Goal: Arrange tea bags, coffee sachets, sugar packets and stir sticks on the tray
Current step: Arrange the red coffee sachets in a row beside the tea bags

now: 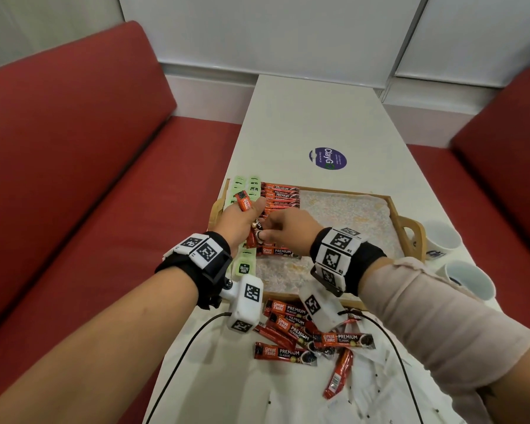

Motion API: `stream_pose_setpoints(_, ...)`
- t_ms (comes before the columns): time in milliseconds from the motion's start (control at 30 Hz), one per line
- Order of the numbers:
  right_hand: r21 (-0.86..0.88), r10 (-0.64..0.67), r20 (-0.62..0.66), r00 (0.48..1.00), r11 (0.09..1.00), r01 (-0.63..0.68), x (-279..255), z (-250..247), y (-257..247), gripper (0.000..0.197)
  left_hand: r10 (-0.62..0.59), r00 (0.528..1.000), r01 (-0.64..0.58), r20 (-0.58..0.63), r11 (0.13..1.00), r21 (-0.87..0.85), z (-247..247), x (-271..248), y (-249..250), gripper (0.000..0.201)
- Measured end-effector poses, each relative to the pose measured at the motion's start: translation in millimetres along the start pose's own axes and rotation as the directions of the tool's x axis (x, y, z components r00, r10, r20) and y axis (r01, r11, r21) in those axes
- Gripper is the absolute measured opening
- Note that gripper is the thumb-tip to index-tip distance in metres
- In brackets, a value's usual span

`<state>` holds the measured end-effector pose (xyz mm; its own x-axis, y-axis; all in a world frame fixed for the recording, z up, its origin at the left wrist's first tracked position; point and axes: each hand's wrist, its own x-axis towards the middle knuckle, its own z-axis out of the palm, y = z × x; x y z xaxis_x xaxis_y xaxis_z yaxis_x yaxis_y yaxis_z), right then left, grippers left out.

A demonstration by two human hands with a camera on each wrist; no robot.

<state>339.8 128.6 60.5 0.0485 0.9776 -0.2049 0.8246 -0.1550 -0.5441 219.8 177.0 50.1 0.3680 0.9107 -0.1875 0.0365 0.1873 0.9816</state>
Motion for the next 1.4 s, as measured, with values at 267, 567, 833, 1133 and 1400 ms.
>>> stream_pose_setpoints(267, 0.260, 0.026, 0.003, 1.000, 0.965, -0.026, -6.6, -1.1, 7.1, 0.020, 0.008, 0.991, -0.007, 0.131, 1.000, -0.006, 4.9, 2.4, -13.1, 0.060)
stream_pose_setpoints(567, 0.133, 0.148, -0.060, 0.987, 0.981, -0.139, -7.5, -7.2, 28.1, 0.015, -0.027, 0.990, 0.042, -0.136, 0.993, 0.107, -1.6, 13.4, -5.3, 0.068)
stream_pose_setpoints(833, -0.303, 0.251, 0.050, 0.967, 0.926, -0.225, -9.9, -9.8, 37.5, 0.009, -0.028, 0.983, 0.031, -0.180, 0.999, 0.013, -9.2, 23.5, -12.0, 0.041)
stream_pose_setpoints(1133, -0.457, 0.261, 0.058, 0.964, 0.865, -0.207, 1.4, 0.9, 35.6, 0.017, -0.033, 0.983, 0.040, -0.183, 0.999, 0.035, -9.7, 30.2, -18.3, 0.040)
stream_pose_setpoints(1400, -0.472, 0.237, 0.053, 0.970, 0.862, -0.185, 3.3, 3.1, 31.2, 0.021, -0.048, 0.979, 0.059, -0.196, 0.997, 0.052, -9.4, 31.6, -21.1, 0.041)
